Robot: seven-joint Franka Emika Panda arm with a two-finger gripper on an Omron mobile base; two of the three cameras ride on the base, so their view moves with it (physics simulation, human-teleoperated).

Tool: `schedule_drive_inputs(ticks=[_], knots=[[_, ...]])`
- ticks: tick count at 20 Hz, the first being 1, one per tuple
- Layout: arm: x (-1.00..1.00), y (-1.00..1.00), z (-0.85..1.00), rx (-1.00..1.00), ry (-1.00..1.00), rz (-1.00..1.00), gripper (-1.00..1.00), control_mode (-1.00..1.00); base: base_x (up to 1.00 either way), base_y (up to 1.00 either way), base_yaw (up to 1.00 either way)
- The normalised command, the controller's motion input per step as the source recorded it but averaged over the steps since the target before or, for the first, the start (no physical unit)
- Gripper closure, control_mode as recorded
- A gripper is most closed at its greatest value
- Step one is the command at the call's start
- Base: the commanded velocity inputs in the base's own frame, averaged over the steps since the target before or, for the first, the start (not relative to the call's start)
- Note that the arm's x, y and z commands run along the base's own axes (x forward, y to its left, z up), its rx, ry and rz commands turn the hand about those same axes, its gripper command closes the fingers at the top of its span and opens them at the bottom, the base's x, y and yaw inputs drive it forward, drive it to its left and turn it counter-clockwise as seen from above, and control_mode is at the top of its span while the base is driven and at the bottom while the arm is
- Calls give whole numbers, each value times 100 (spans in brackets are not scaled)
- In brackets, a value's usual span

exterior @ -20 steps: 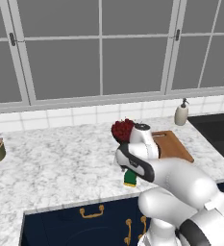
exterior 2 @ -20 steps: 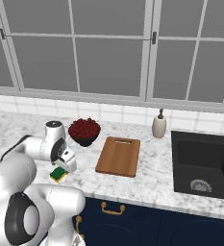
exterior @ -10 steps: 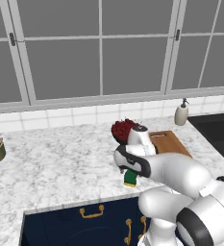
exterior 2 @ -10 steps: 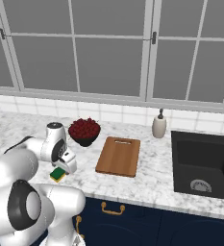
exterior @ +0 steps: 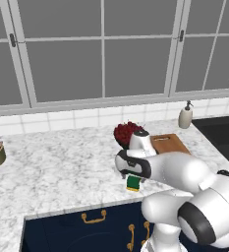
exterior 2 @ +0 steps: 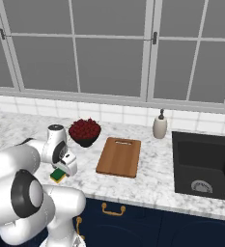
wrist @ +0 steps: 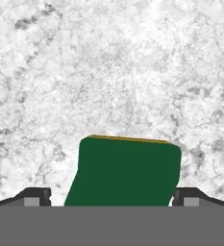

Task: Pick up the sponge from the counter and clean the cutting board by briefly scrubbing or pressing down on the cutting board. Once finished, release the sponge.

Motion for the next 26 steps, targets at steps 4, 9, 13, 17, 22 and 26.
schedule_drive_inputs(ticks=[4, 9, 13, 17, 22, 26], knots=[[0, 0, -14, 0, 0, 0, -100, -100, 0, 0, 0], [0, 0, -20, 0, 0, 0, -100, -100, 0, 0, 0], [0, 0, -22, 0, 0, 0, 100, -100, 0, 0, 0], [0, -5, -11, 2, 0, 0, 100, -100, 0, 0, 0], [0, -22, 0, 0, 0, 1, 100, -100, 0, 0, 0], [-2, -39, 14, -1, -1, 2, 100, -100, 0, 0, 0]])
